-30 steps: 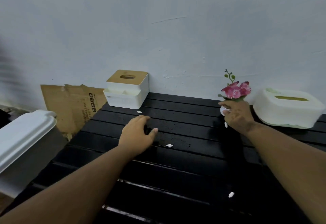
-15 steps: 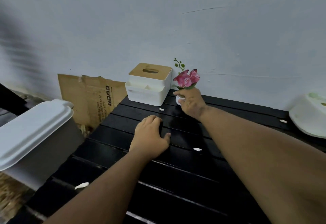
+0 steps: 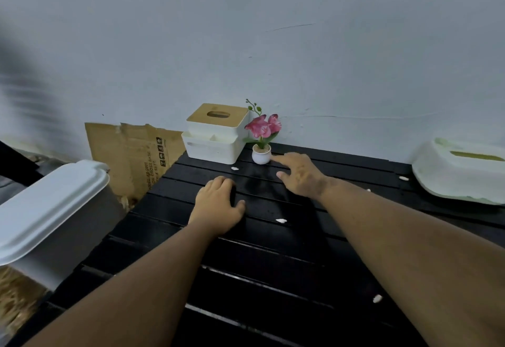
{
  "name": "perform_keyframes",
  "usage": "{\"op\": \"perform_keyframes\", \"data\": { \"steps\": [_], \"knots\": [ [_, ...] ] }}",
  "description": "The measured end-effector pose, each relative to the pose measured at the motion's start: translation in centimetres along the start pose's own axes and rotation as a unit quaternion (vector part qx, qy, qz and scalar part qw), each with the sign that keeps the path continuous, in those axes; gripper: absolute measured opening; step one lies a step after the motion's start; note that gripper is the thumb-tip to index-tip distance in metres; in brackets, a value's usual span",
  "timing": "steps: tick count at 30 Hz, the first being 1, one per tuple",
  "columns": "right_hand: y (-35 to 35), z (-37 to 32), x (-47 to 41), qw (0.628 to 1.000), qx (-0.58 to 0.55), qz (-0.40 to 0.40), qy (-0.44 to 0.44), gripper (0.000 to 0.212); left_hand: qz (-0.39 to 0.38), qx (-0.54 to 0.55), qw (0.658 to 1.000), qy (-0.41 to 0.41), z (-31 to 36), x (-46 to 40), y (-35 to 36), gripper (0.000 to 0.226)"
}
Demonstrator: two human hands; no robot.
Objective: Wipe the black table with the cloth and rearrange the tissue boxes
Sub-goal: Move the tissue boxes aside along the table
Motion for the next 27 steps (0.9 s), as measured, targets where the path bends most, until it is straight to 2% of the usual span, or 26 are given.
{"op": "perform_keyframes", "data": {
  "steps": [5, 7, 11, 14, 18, 21, 24, 27],
  "knots": [
    [-7.6, 4.4, 9.0, 0.998, 0.008, 0.055, 0.018, 0.047, -0.037, -0.054, 0.998, -0.025, 1.4, -0.2, -0.5, 0.044],
    [-11.3, 6.9, 12.2, 0.994, 0.039, 0.098, 0.020, 0.044, -0.025, -0.073, 0.997, 0.002, 4.7, -0.8, -0.8, 0.045],
    [-18.9, 13.1, 17.6, 0.973, 0.099, 0.190, 0.083, 0.045, -0.031, 0.042, 0.995, 0.085, 16.1, -2.2, 0.4, 0.052],
    [-23.2, 18.2, 21.1, 0.948, 0.104, 0.248, 0.172, 0.059, -0.054, 0.134, 0.982, 0.125, 25.2, -3.2, 1.9, 0.058],
    [-26.1, 25.2, 23.7, 0.917, 0.019, 0.262, 0.301, 0.095, -0.118, 0.216, 0.961, 0.130, 35.7, -5.0, 4.3, 0.072],
    [-26.0, 28.8, 23.9, 0.919, -0.073, 0.231, 0.310, 0.112, -0.161, 0.273, 0.943, 0.105, 40.8, -6.3, 6.0, 0.084],
    [-25.2, 30.0, 23.5, 0.926, -0.155, 0.208, 0.275, 0.111, -0.182, 0.313, 0.929, 0.071, 43.4, -7.7, 7.9, 0.083],
    [-25.1, 30.7, 23.3, 0.920, -0.168, 0.232, 0.267, 0.098, -0.171, 0.339, 0.923, 0.060, 44.5, -8.8, 9.3, 0.070]
  ]
}}
Point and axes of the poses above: each hand's wrist, its own x-axis away from the middle knuckle, its own y-axis out of the palm, z = x × y, the point moved 8 cm from there along -x, towards the middle knuckle, and after that the axes turned 8 degrees about -x, right-handed, at the moved point
